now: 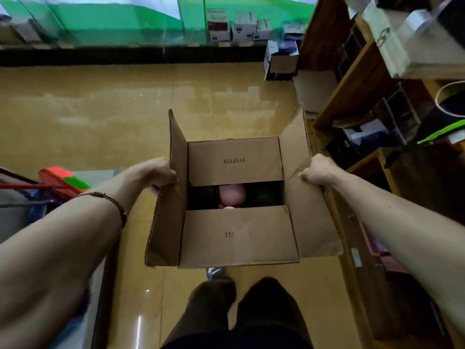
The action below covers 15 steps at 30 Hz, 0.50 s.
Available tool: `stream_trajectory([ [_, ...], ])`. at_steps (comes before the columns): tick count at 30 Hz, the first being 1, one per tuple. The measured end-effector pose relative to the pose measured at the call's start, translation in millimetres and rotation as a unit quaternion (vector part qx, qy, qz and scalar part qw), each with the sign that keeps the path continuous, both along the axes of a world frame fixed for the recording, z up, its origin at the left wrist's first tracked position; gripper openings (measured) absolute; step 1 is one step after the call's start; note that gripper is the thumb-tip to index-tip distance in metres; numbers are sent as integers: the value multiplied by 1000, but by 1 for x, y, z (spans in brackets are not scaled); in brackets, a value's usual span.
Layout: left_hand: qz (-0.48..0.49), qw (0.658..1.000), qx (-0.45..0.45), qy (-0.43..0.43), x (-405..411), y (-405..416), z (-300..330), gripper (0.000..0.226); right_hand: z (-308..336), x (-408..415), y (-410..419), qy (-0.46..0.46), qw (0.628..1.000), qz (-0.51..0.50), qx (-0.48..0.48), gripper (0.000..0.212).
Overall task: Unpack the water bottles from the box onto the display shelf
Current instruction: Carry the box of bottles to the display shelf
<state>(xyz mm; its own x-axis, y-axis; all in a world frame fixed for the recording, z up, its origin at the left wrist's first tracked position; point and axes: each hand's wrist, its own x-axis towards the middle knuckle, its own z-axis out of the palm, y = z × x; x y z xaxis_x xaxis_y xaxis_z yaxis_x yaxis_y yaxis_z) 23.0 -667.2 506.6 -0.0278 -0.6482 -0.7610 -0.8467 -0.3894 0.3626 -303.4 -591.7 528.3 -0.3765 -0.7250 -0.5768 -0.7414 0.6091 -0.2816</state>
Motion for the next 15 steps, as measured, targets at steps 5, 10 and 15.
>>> stream_trajectory([
  [5,-10,1000,-15,4,-14,-97,5,18,-3,-17,-91,12,1000,5,6,24],
  [10,22,999,-26,2,-25,-192,1,19,-15,-32,-210,-11,1000,18,-2,26],
  [15,70,997,-37,-17,-27,-275,1,10,-13,-38,-335,-36,998,57,-12,16],
])
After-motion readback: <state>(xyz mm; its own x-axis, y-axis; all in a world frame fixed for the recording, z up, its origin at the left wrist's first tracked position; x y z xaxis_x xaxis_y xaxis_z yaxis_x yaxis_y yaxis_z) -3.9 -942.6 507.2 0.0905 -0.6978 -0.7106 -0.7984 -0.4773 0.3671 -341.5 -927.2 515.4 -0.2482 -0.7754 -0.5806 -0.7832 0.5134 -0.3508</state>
